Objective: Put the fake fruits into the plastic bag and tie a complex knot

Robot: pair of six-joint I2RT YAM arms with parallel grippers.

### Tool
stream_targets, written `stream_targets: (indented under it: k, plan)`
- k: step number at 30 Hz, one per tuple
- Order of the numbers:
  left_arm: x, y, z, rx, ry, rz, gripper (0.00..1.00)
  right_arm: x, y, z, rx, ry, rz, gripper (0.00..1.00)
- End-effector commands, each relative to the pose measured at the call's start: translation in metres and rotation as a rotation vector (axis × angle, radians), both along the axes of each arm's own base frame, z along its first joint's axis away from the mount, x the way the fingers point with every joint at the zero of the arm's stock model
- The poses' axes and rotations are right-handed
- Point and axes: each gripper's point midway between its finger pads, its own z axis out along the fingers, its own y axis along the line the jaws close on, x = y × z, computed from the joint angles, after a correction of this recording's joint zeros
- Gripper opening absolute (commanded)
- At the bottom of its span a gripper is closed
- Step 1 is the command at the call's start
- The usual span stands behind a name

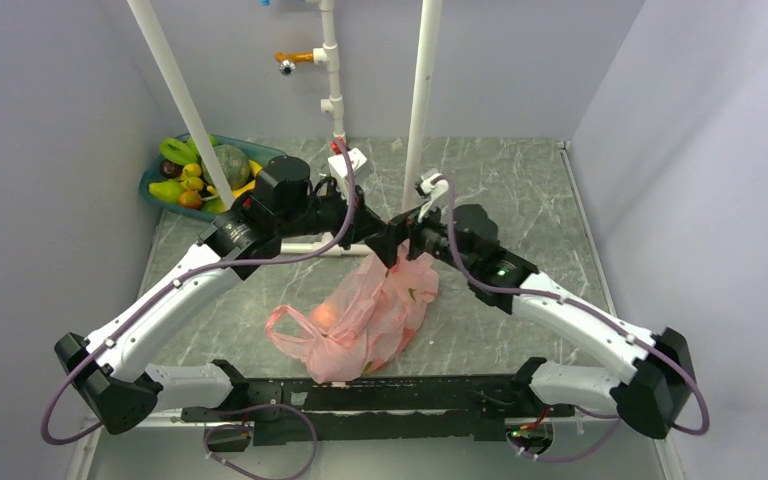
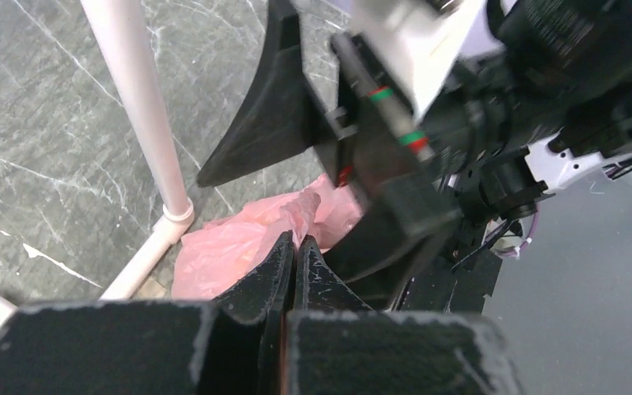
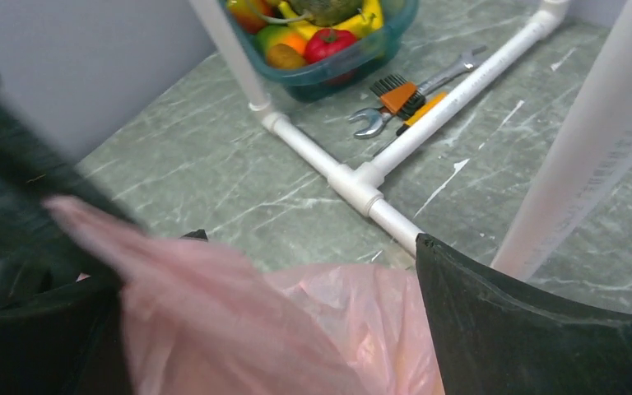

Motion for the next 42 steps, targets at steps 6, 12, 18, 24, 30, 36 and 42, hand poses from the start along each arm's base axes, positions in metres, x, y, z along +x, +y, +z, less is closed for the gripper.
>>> stream_targets:
  k: [6,12,18,24,30,36,42]
  plan:
    - [-0.002,0.001,0.043,-0.129,-0.019,-0.019,0.00,0.037,0.012,-0.040,-0.031,-0.033,-0.324,0.58]
    - [-0.009,0.012,0.068,-0.189,-0.108,-0.056,0.00,-0.001,0.009,-0.121,-0.164,-0.030,-0.173,0.50]
    - [-0.011,0.021,0.078,-0.208,-0.148,-0.063,0.00,-0.015,0.007,-0.151,-0.219,-0.031,-0.096,0.09]
    - [-0.007,0.035,0.092,-0.184,-0.295,-0.075,0.00,-0.023,0.016,-0.149,-0.212,-0.029,-0.028,0.00]
    - [-0.026,0.055,0.068,-0.012,-0.312,-0.201,0.69,-0.015,0.017,-0.124,-0.193,-0.057,-0.054,0.00]
    - [-0.051,0.107,-0.006,0.178,-0.056,-0.229,0.99,-0.012,0.007,-0.125,-0.208,-0.079,-0.084,0.00]
    - [-0.044,0.116,-0.067,0.306,0.112,-0.227,0.99,-0.003,0.007,-0.122,-0.209,-0.092,-0.098,0.00]
